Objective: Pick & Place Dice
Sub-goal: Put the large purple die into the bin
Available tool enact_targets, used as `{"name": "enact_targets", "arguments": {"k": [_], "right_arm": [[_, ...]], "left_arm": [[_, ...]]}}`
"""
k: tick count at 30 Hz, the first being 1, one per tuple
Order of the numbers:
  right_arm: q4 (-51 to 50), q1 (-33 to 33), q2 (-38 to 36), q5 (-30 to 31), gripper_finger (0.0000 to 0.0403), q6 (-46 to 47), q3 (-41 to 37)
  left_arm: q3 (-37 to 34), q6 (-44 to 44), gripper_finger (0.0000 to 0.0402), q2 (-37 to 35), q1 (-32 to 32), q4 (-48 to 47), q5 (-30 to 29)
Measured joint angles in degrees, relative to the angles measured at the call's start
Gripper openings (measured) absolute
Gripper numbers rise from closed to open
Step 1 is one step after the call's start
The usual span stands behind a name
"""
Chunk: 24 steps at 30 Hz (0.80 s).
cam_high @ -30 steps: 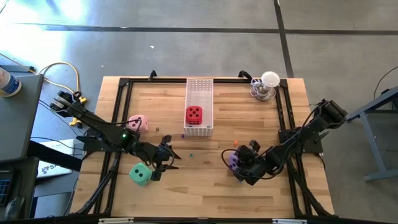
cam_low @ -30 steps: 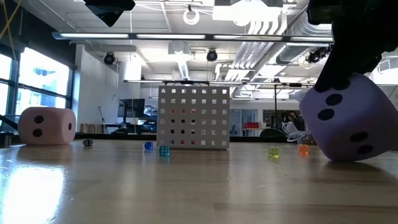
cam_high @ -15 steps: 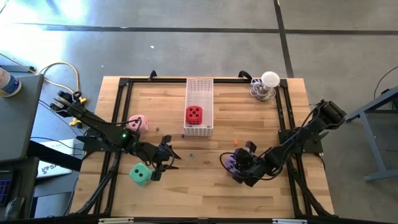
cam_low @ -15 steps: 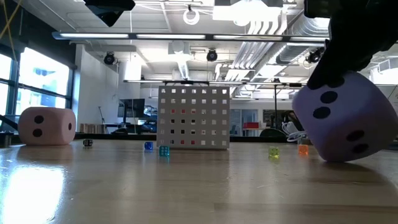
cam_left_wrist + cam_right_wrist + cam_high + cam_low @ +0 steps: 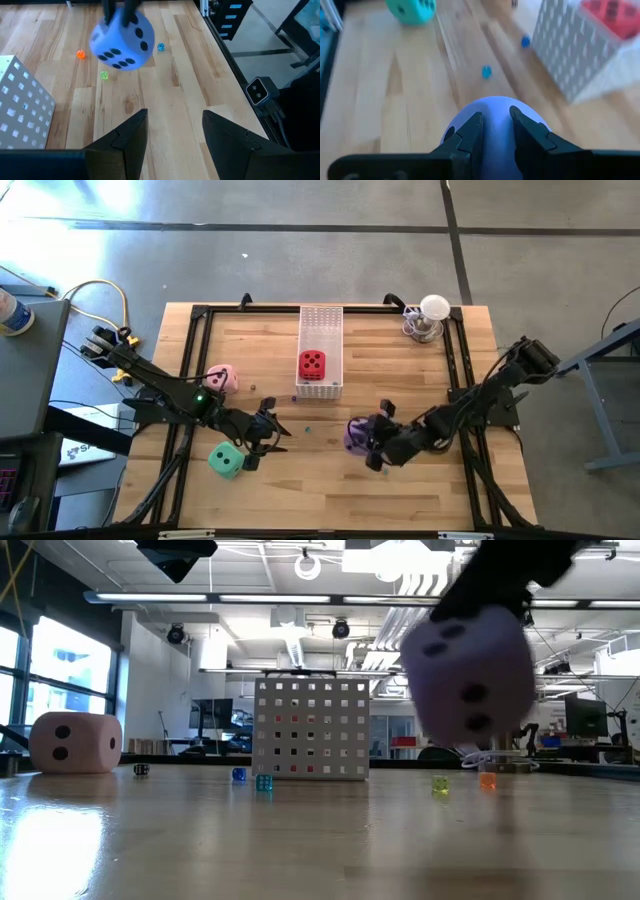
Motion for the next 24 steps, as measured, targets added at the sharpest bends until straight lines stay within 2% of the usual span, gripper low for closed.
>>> {"name": "enact_targets", "arguments": {"k": [5, 12, 16, 20, 24], "right_arm": [[7.90, -5.40, -5.75, -2.47, 0.0082, -12.16, 0.03], [18.28, -17.03, -10.63, -12.82, 0.0082, -23.45, 0.14], [20.96, -27.74, -9.94, -20.61, 0.0082, -24.79, 0.88], [21.29, -36.97, -7.10, -24.48, 0.0076, -24.69, 3.72], [21.54, -43.49, -2.74, -28.46, 0.0076, -22.95, 6.05]], "left_arm": [[0.00, 0.02, 0.0180, 0.02, 0.00, 0.02, 0.00], [0.00, 0.02, 0.0180, 0.02, 0.00, 0.02, 0.02], [0.00, 0.01, 0.0180, 0.01, 0.00, 0.02, 0.01], [0.00, 0.02, 0.0180, 0.02, 0.00, 0.02, 0.02], [0.00, 0.02, 0.0180, 0.02, 0.00, 0.05, 0.00]]}}
